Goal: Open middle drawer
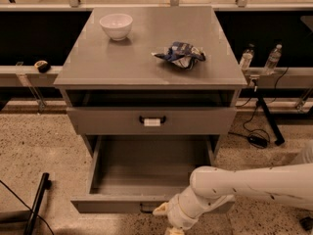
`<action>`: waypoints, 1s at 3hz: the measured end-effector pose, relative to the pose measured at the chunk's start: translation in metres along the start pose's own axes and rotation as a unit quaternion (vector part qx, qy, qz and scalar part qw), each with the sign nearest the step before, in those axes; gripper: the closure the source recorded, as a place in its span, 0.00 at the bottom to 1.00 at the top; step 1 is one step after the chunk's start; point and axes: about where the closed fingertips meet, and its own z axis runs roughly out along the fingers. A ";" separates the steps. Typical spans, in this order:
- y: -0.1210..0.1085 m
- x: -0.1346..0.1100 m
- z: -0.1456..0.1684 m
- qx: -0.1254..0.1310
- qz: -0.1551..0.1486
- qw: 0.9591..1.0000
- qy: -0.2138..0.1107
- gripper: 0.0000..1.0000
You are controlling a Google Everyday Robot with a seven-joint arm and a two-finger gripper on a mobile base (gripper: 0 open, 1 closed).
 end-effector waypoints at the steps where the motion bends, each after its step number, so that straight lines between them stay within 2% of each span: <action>1: -0.011 0.009 -0.031 0.046 0.004 0.999 -0.023 0.00; 2: -0.016 0.032 -0.068 0.106 0.003 0.993 -0.055 0.00; 3: -0.021 0.058 -0.102 0.178 0.003 0.980 -0.092 0.00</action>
Offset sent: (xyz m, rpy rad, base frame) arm 0.0489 -0.1229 0.0555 0.1902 -0.2703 -0.2591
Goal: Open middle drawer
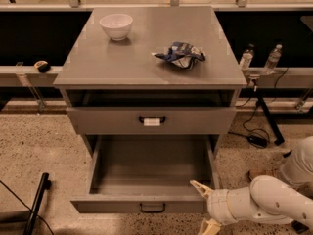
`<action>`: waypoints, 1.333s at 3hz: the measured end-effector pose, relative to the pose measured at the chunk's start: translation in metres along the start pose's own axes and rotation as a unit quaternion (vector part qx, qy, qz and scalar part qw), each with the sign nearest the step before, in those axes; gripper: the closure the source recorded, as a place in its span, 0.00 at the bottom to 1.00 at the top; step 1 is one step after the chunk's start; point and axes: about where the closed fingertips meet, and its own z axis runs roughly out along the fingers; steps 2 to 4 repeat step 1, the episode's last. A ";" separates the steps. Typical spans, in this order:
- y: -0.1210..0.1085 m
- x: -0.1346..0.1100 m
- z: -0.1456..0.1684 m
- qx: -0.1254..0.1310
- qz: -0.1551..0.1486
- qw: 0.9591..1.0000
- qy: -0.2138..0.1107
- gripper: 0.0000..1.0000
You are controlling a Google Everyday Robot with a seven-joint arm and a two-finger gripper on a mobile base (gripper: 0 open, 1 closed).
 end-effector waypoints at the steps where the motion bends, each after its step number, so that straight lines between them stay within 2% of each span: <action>1: 0.003 0.013 -0.015 0.020 0.005 1.000 0.001 0.00; 4: 0.003 0.013 -0.015 0.020 0.005 1.000 0.001 0.00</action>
Offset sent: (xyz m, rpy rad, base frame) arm 0.0000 0.0000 0.0000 0.0000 0.0000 0.0000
